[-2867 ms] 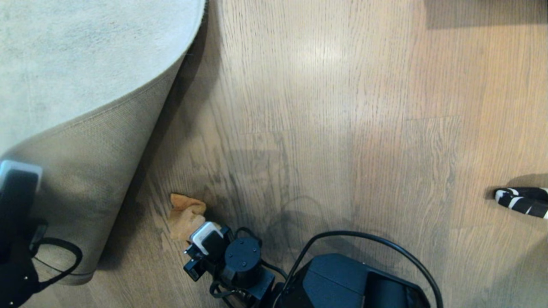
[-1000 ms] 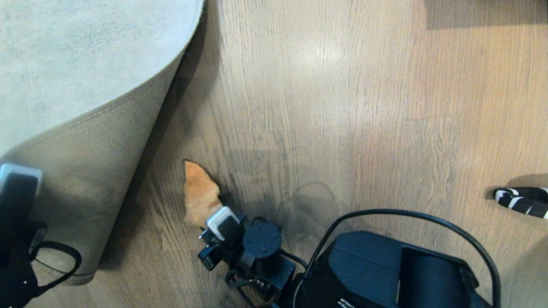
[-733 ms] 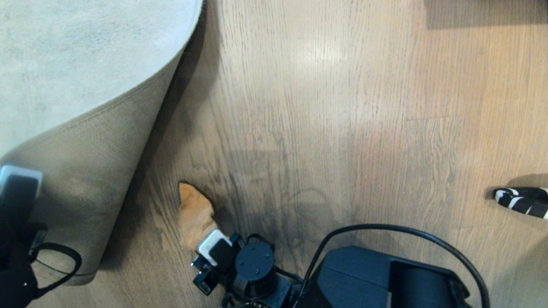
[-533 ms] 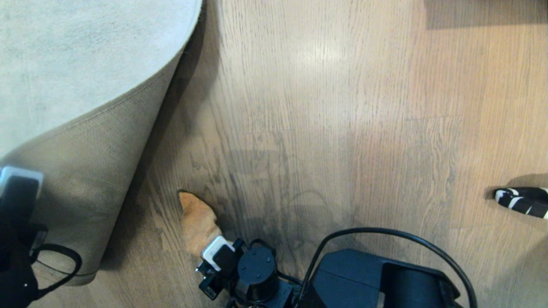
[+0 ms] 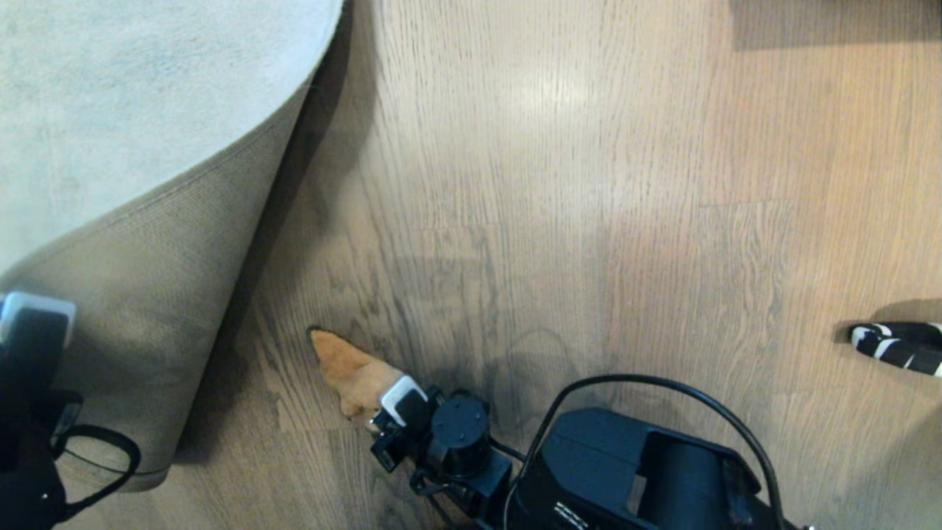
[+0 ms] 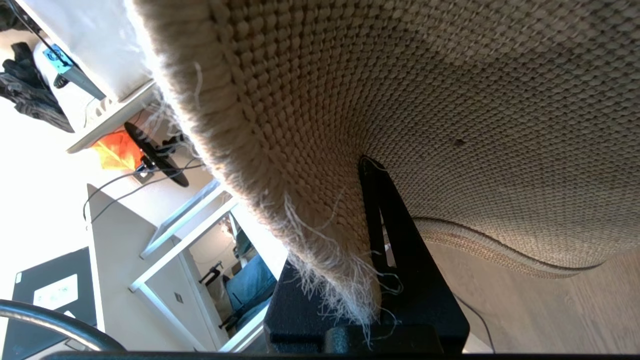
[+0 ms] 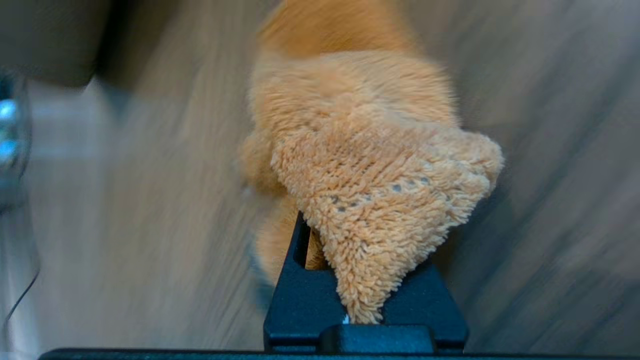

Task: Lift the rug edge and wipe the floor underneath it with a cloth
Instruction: Wipe the floor under the carpet with a rag

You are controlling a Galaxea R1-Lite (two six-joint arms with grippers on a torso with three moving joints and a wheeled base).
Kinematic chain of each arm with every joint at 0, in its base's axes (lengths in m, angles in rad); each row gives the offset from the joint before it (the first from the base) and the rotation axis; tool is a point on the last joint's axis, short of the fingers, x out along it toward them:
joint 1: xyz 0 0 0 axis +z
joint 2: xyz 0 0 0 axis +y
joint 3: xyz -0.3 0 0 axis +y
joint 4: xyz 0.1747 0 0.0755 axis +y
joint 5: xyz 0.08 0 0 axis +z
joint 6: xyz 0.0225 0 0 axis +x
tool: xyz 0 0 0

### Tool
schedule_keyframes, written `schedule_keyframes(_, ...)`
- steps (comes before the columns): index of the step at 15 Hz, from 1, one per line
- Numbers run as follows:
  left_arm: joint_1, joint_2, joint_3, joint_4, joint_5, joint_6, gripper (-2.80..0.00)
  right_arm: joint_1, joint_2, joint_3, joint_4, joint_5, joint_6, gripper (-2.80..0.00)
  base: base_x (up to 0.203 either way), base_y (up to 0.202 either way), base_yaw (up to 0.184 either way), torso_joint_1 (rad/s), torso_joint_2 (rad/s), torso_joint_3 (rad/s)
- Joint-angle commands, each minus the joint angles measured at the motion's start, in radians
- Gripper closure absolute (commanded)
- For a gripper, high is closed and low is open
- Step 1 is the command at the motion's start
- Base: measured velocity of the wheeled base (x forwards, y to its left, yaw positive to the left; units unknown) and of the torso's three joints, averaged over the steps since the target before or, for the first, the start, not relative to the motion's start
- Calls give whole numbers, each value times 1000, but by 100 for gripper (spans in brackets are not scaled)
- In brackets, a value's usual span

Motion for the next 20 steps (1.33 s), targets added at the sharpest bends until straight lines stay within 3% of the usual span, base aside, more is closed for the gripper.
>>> schedule_keyframes(1, -2, 2, -1, -6, 5, 4, 0, -39, -25, -44, -7, -2, -3, 0, 0, 0, 0, 0, 0, 0)
schedule_keyframes(10, -2, -4, 7, -6, 6, 4, 0, -215, -284, -27, 57, -6, -3, 0, 0, 0, 0, 0, 0, 0)
schedule_keyframes(13, 0, -4, 7, -6, 8, 4, 0, -233, -335, 10, 102, -2, -3, 0, 0, 0, 0, 0, 0, 0)
schedule_keyframes(16, 0, -4, 9, -6, 8, 4, 0, -168, -365, 167, 95, -2, -4, 0, 0, 0, 0, 0, 0, 0)
schedule_keyframes(20, 0, -2, 9, -5, 6, 4, 0, 10, -342, 362, 50, -2, -10, 0, 0, 0, 0, 0, 0, 0)
